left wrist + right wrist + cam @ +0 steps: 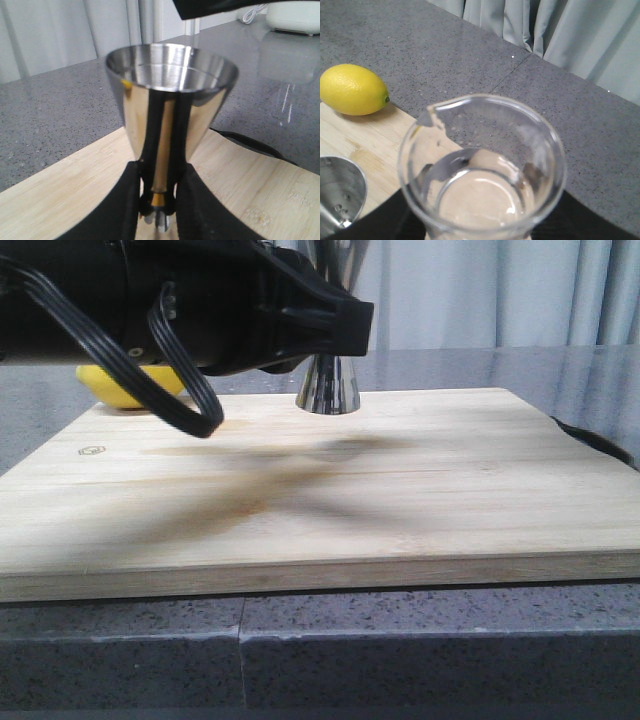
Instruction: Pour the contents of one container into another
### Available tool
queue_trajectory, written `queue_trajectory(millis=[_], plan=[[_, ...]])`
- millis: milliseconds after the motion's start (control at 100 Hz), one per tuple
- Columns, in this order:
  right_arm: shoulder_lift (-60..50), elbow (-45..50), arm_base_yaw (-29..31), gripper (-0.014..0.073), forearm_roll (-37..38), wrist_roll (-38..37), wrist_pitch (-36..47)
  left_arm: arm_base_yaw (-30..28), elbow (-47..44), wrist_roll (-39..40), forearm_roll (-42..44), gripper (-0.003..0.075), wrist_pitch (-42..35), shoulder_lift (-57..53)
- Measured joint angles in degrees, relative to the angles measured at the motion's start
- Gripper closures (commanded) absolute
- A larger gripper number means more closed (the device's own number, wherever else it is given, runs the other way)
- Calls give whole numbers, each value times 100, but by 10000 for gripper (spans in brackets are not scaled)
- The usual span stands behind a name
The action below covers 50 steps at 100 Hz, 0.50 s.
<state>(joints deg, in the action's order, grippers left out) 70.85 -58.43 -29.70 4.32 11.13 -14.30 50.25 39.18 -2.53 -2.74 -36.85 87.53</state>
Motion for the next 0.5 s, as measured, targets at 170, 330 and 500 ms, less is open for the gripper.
queue_trajectory(millis=[170, 330, 500], plan=[[-89, -10, -30, 388, 424, -124, -130, 0, 0, 0, 0, 739, 0, 0], [-183, -10, -173, 388, 990, -507, -246, 0, 0, 0, 0, 739, 0, 0], [-251, -24, -322, 388, 1191, -613, -457, 0, 0, 0, 0, 739, 0, 0]])
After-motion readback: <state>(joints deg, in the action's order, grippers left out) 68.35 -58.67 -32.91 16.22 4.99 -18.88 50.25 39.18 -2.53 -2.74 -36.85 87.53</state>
